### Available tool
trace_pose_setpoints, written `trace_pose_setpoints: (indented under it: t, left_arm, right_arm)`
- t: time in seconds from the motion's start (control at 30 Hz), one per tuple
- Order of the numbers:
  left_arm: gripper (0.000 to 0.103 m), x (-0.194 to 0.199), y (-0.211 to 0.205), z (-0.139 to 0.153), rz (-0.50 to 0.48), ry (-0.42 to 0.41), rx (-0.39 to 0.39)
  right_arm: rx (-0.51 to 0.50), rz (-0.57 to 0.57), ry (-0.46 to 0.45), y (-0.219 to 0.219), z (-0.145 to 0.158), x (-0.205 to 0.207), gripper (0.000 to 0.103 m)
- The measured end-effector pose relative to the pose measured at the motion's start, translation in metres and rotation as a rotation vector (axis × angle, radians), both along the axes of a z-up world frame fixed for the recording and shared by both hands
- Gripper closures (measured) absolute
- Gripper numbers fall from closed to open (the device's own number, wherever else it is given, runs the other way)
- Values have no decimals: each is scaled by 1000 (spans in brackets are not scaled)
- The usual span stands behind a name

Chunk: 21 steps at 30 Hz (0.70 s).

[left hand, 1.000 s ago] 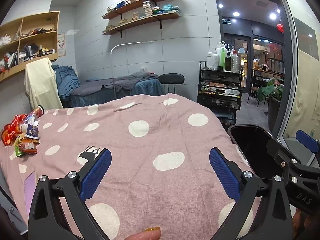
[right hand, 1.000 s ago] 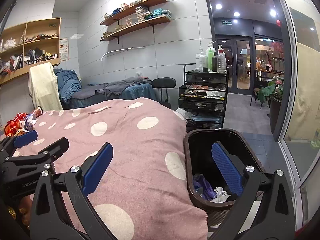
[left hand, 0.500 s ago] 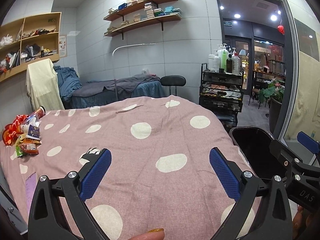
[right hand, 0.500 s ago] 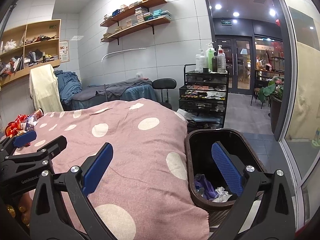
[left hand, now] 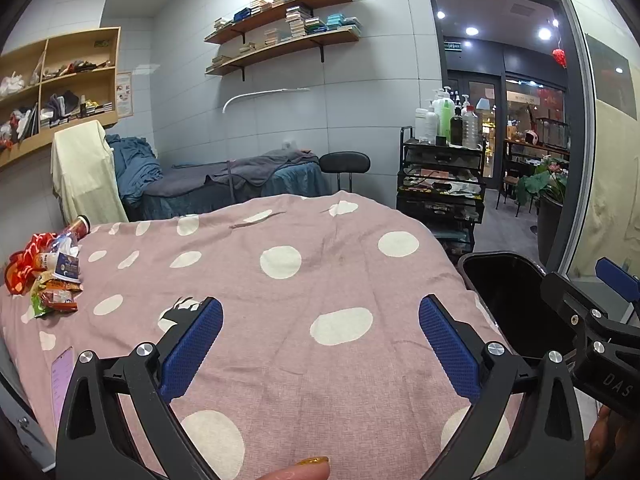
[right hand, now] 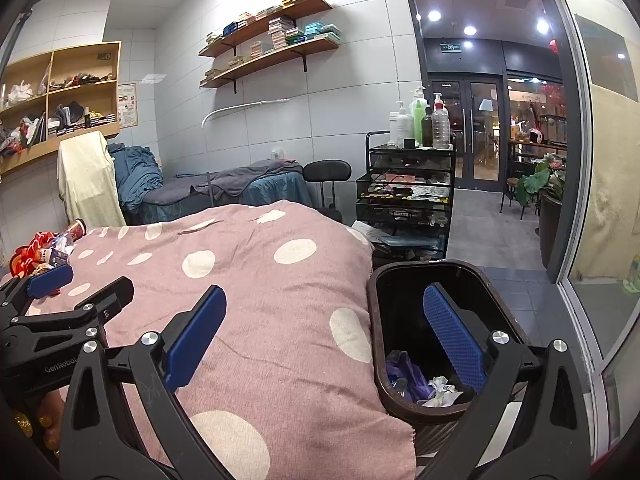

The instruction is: Collect trash

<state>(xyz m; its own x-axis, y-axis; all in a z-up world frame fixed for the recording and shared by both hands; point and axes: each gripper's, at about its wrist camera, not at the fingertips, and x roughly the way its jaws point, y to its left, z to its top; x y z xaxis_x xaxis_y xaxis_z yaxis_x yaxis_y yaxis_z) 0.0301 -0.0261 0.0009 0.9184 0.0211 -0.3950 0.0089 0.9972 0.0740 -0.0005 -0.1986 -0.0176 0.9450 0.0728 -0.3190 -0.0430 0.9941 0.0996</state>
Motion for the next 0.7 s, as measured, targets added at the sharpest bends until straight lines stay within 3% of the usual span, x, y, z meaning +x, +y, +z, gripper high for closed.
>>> trace_pose_setpoints:
  t: [0.7]
  left_arm:
    - [5, 0, -1, -1, -3, 5, -5]
  right_arm:
    - [-2, -2, -1, -1, 1, -1, 6]
